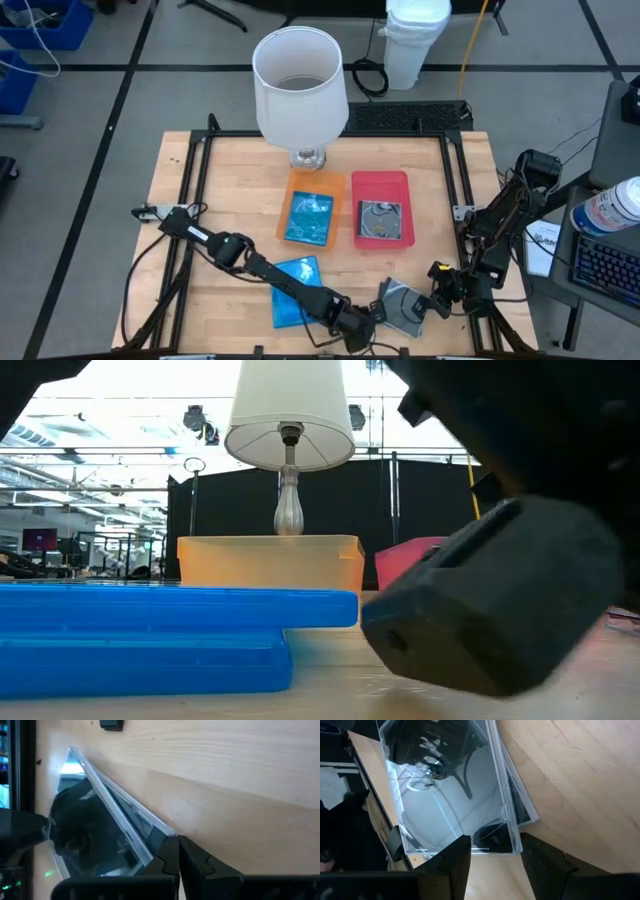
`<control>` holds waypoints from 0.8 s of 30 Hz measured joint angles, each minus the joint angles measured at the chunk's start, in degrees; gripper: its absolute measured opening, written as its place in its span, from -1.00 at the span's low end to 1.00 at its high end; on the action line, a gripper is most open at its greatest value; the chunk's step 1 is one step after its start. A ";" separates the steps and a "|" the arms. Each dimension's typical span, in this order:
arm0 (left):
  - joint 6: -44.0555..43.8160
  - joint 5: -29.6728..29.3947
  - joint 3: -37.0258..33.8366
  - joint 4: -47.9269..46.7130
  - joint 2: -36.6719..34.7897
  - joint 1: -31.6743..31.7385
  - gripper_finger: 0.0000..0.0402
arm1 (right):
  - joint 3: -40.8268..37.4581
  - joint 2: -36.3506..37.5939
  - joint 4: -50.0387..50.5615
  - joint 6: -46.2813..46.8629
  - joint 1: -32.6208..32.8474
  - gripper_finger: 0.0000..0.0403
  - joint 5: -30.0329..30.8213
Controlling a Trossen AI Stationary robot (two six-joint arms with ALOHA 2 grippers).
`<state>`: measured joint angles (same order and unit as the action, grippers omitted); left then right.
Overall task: Pick & place jewel cases by type
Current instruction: Put the black CD case into the red bin
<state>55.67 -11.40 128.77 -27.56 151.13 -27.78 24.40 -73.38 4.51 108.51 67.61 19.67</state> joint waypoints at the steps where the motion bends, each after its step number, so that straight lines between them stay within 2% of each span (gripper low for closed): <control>1: 0.02 -0.23 1.10 -0.43 0.68 -0.11 -0.98 | 0.00 0.00 0.00 -0.02 0.00 -0.19 0.01; 24: 1.17 -0.96 2.32 -2.28 1.18 2.54 -0.98 | -0.15 0.85 -3.50 -3.35 0.00 -0.20 0.86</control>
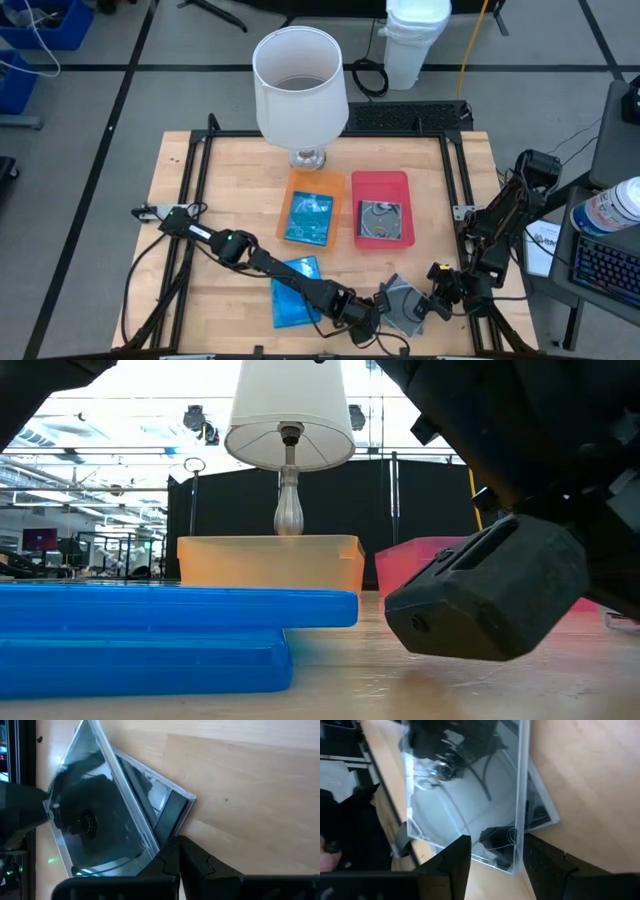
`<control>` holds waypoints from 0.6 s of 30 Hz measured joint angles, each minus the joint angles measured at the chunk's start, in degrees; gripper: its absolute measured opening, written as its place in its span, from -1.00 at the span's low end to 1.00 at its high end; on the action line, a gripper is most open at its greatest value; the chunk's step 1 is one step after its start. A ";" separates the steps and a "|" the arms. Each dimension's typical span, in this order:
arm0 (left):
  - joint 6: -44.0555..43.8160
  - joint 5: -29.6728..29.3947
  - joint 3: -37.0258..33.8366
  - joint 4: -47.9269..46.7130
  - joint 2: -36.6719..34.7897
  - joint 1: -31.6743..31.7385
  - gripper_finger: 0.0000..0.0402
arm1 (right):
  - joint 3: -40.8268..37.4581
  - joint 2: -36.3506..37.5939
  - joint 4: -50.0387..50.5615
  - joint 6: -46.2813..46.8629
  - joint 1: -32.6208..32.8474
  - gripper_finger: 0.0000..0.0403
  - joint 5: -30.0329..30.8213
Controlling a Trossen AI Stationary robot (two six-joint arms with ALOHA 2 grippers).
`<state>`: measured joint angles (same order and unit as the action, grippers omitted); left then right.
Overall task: Pick & place jewel cases by type
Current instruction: Put the black CD case into the red bin
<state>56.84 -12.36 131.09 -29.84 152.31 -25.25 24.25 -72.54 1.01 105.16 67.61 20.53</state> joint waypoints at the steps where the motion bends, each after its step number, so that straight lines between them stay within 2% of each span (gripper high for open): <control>1: 0.00 0.00 0.00 0.23 0.00 0.09 -0.98 | 0.00 0.16 -0.46 -0.17 0.00 -0.20 0.00; 18: -0.60 -1.80 -0.15 2.74 0.10 0.32 -0.96 | 0.00 0.60 -6.28 -2.14 0.06 -0.21 1.06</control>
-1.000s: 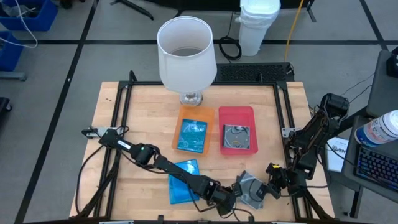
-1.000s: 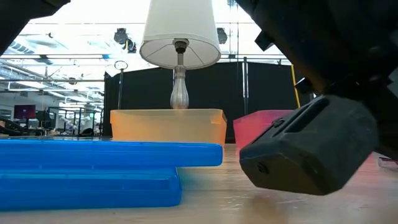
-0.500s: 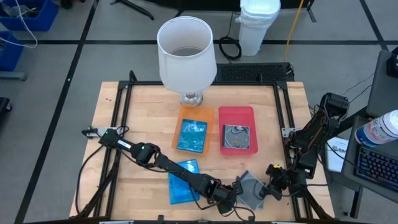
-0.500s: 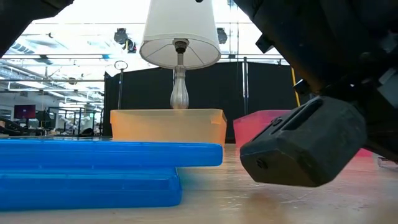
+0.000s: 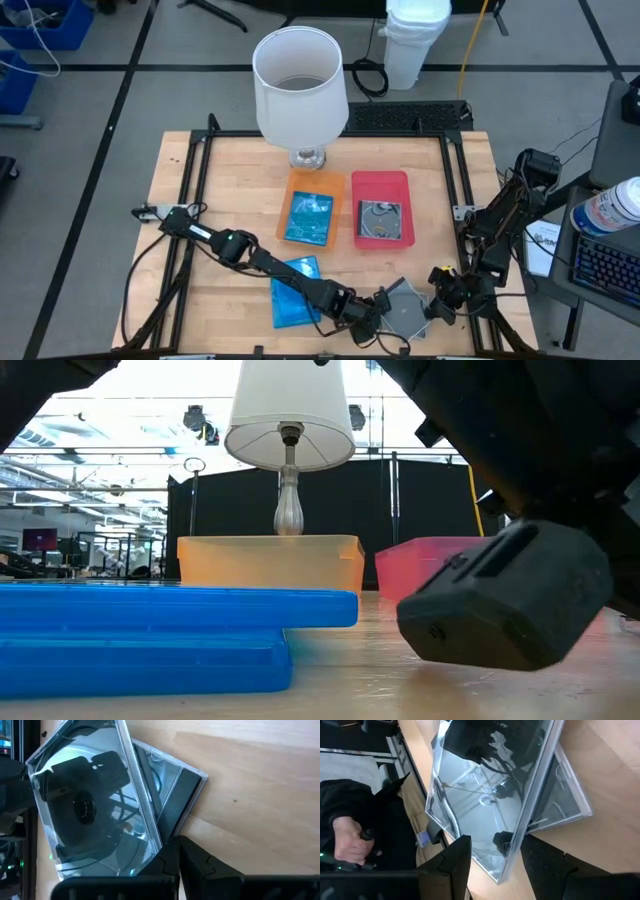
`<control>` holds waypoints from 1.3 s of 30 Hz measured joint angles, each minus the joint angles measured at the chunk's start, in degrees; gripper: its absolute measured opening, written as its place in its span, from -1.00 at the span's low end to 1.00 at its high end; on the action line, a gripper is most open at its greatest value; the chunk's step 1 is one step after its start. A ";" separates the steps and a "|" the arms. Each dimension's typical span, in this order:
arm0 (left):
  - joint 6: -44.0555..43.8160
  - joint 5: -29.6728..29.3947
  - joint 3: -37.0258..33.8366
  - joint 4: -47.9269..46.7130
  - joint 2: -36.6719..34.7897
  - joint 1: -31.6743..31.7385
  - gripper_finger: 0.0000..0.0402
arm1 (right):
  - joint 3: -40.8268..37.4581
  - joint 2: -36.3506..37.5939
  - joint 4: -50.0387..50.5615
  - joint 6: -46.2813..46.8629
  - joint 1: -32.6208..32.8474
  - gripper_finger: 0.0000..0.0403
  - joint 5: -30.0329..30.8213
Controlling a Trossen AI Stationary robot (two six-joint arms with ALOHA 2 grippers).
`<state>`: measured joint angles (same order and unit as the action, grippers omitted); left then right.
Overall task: Pick & place jewel cases by type
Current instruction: Put the black CD case into the red bin
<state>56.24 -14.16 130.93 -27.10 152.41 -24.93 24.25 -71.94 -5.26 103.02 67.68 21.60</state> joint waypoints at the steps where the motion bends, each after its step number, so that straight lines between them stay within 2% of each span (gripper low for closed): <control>1: -0.04 -0.46 0.00 0.18 0.02 0.01 -0.96 | 0.00 0.00 0.49 0.59 -0.02 -0.21 -0.51; 4: -1.17 -1.35 0.00 0.66 0.12 0.31 -0.98 | 0.11 0.00 3.45 4.35 -0.10 -0.21 -2.51; 11: -1.76 -1.72 0.00 0.89 0.12 0.44 -0.95 | 0.22 0.02 6.32 12.81 -0.24 -0.21 -12.67; 21: -2.82 -1.06 0.00 2.24 0.12 0.48 -0.95 | 0.22 0.04 1.98 13.27 -0.10 -0.21 -13.76; 28: -3.06 -0.52 0.02 4.17 0.12 0.42 -0.93 | 0.22 0.04 1.75 12.64 -0.10 -0.30 -9.72; 33: -3.54 -0.74 0.02 4.09 0.12 0.42 -0.98 | 0.20 0.04 2.16 14.05 -0.10 -0.34 -9.88; 39: -2.75 -0.80 0.02 4.93 0.12 0.38 -0.93 | 0.20 0.04 2.35 13.97 -0.10 -0.34 -11.21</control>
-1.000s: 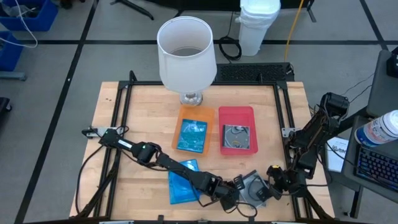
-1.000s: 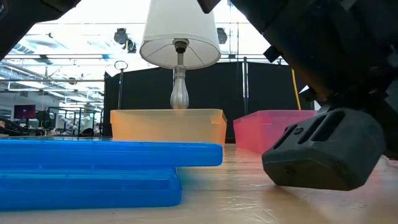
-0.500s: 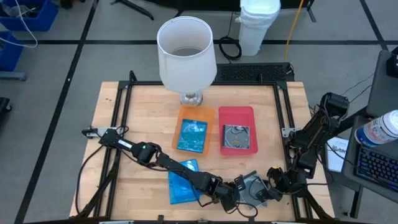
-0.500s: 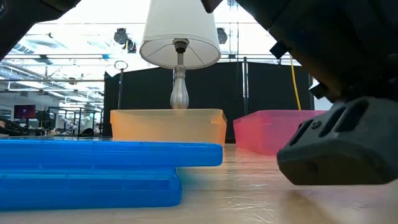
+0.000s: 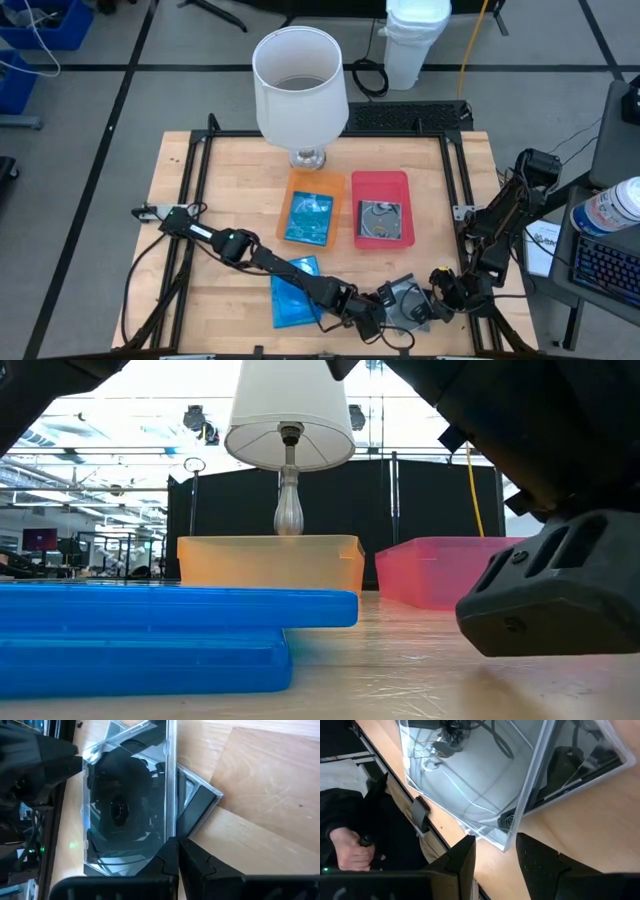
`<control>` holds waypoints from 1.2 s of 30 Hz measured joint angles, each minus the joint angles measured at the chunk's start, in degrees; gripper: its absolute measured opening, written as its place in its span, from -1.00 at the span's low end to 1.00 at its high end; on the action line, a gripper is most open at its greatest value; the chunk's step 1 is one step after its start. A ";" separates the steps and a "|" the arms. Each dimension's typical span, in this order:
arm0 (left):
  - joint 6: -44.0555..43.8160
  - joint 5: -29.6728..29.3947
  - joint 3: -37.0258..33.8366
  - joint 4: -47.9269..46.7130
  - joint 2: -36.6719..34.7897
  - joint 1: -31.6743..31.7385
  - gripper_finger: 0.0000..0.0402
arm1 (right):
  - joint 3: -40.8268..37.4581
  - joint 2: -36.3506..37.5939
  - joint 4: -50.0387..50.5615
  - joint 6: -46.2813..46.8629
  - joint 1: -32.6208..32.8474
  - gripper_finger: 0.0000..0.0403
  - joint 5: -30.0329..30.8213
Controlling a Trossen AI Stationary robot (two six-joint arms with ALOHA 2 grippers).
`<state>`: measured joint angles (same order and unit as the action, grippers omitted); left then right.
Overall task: Pick & place jewel cases by type
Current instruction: Put the black CD case into the red bin
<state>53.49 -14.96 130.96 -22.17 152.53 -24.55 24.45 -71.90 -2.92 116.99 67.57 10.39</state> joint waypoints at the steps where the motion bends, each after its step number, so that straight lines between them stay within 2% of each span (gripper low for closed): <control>1: 0.16 -0.11 0.00 0.14 0.00 -0.09 -0.95 | 0.00 0.00 0.00 0.20 0.00 -0.34 -0.12; 4: 0.82 -0.60 0.00 1.17 0.00 -0.56 -0.98 | 0.00 0.00 0.00 0.63 0.00 -0.34 -0.26; 11: 1.84 -0.07 0.02 2.14 -0.11 -0.81 -0.97 | -0.02 0.00 0.15 2.55 0.09 -0.34 -4.79; 19: 1.89 1.68 0.07 3.42 -0.11 -0.47 -0.96 | -0.02 0.00 1.48 2.45 0.38 -0.34 -4.57; 25: 2.02 -1.51 0.07 2.75 -0.32 -0.66 -0.94 | 0.00 -0.02 3.77 2.71 2.55 -0.34 -1.71; 36: 2.72 1.95 0.09 1.87 -0.74 -0.61 -0.96 | 0.00 -0.02 4.31 4.47 4.90 -0.34 3.06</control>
<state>56.21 -13.01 131.04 -20.29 151.79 -25.15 24.45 -71.92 1.39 121.46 72.47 13.45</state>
